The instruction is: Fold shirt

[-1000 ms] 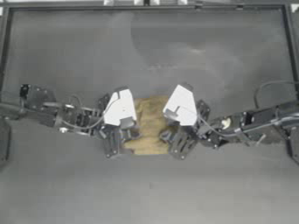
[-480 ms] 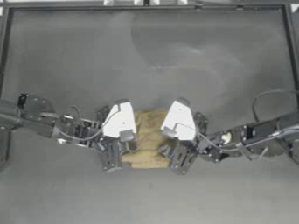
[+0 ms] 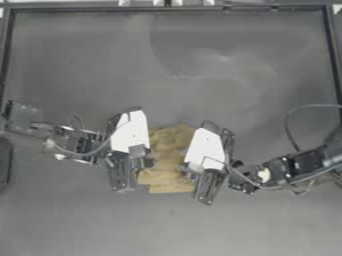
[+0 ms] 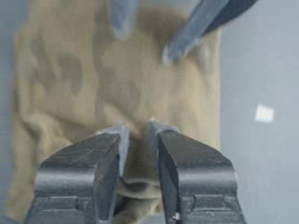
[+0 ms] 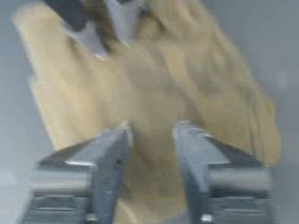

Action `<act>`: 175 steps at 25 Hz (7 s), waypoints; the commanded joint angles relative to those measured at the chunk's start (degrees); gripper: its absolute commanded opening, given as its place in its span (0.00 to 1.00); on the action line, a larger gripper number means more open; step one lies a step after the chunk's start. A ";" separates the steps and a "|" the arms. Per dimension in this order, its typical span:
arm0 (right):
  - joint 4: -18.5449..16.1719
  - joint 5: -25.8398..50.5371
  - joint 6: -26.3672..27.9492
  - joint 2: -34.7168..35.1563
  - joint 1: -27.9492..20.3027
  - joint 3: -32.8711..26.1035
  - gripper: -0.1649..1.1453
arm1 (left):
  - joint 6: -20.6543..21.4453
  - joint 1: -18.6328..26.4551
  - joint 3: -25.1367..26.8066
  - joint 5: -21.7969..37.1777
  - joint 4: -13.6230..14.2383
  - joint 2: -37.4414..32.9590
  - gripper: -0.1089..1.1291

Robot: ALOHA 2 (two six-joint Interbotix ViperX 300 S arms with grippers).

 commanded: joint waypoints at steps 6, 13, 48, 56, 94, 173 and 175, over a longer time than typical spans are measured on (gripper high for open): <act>-22.94 0.35 23.55 -5.54 0.70 5.36 0.68 | 0.09 1.41 -2.11 -0.97 3.25 -3.96 0.63; -31.90 1.14 32.43 -4.48 0.62 6.06 0.72 | 0.09 4.66 0.62 -9.67 2.99 -2.81 0.63; -43.77 10.20 46.32 12.74 1.23 1.76 0.71 | 18.81 4.31 10.28 -37.53 -16.17 11.43 0.58; -43.59 10.37 45.70 4.83 0.70 3.96 0.71 | 19.86 4.22 10.28 -33.22 -16.17 2.55 0.59; -46.49 10.28 49.57 7.56 -4.66 7.47 0.71 | 23.03 -4.92 7.56 -19.78 -21.53 3.34 0.59; -27.60 -20.57 23.64 -25.58 -8.96 16.70 0.72 | 27.51 1.05 7.38 2.55 -23.12 -15.82 0.58; -26.63 -21.18 22.50 -26.28 -9.40 17.05 0.72 | 27.42 1.41 7.38 3.60 -23.12 -16.52 0.58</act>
